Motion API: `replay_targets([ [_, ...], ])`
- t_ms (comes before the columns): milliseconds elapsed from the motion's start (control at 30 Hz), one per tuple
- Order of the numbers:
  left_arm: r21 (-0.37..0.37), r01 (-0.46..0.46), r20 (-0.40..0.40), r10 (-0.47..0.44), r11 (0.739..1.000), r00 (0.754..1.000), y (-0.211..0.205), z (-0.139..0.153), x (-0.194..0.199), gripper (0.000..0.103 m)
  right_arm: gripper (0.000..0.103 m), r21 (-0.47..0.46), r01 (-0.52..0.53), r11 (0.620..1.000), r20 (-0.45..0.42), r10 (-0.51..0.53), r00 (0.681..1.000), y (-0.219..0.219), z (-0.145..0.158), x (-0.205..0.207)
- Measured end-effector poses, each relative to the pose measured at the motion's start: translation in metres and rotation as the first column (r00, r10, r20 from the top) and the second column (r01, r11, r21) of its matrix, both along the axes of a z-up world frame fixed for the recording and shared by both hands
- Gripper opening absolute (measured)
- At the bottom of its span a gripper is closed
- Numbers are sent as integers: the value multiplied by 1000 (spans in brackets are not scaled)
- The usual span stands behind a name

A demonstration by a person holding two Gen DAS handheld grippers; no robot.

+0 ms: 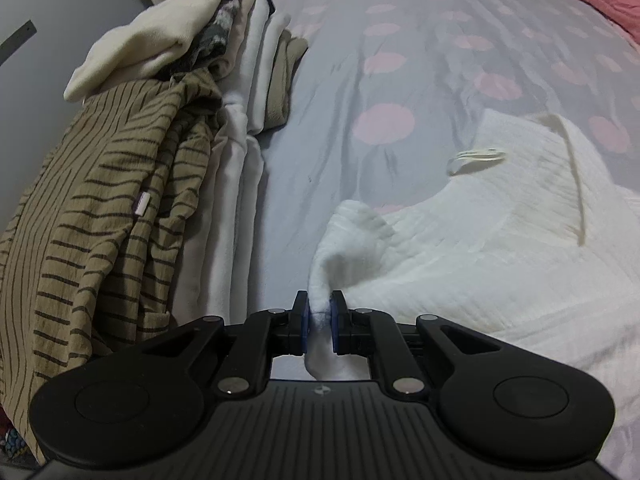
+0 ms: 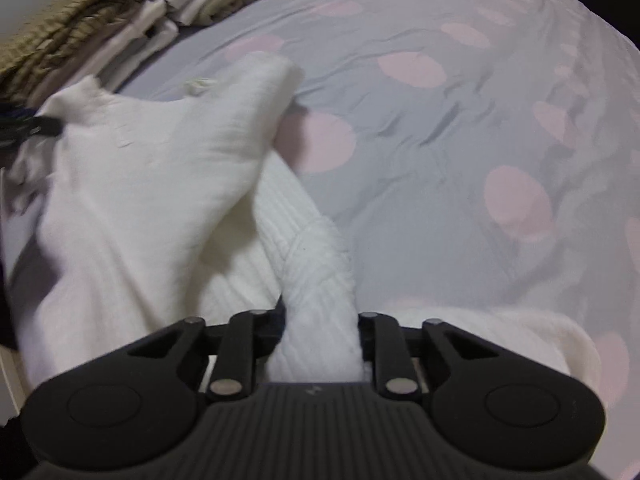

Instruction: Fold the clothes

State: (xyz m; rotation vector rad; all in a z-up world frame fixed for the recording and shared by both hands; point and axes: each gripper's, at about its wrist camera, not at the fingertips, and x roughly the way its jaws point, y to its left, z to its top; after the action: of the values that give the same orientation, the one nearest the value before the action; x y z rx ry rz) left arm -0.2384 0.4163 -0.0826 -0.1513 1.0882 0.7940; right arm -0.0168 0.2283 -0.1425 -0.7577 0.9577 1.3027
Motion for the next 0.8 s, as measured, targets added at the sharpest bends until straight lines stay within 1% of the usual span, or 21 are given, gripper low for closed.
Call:
replay_targets([
  [100,19,17,9,-17,1000,1000,-7,5,1,8,19,-4,29,1000,88,-28,996,-40,29,-10],
  [167,52,27,3,-27,998,1000,-12,8,2,8,19,-12,77,997,164,-74,984,-70,49,-10],
  [200,70,31,-4,-31,997,1000,-14,9,3,8,19,-19,115,993,182,-110,977,-87,57,-6],
  [267,96,33,-23,-31,995,999,-16,11,2,8,19,-42,196,980,183,-185,966,-118,69,5],
  [333,111,27,-44,-22,993,999,-15,11,1,8,18,-69,252,965,161,-239,958,-147,75,14],
  [433,125,21,-100,-8,992,995,-14,8,-2,8,18,-127,281,951,121,-267,956,-176,69,12],
  [533,113,40,-167,-20,993,986,-15,-1,-3,8,19,-174,239,955,43,-236,971,-185,58,-1],
  [600,96,47,-185,-28,994,982,-17,-6,-4,8,20,-207,180,962,38,-176,984,-180,51,-13],
  [667,88,46,-173,-30,995,985,-17,-6,-7,8,27,-215,144,966,73,-131,989,-173,51,-20],
  [733,85,44,-154,-31,995,988,-16,-4,-10,9,43,-189,149,971,107,-130,986,-168,59,-19],
  [800,73,37,-140,-27,997,990,-13,-3,-11,9,47,-151,161,975,113,-145,983,-164,74,-13],
])
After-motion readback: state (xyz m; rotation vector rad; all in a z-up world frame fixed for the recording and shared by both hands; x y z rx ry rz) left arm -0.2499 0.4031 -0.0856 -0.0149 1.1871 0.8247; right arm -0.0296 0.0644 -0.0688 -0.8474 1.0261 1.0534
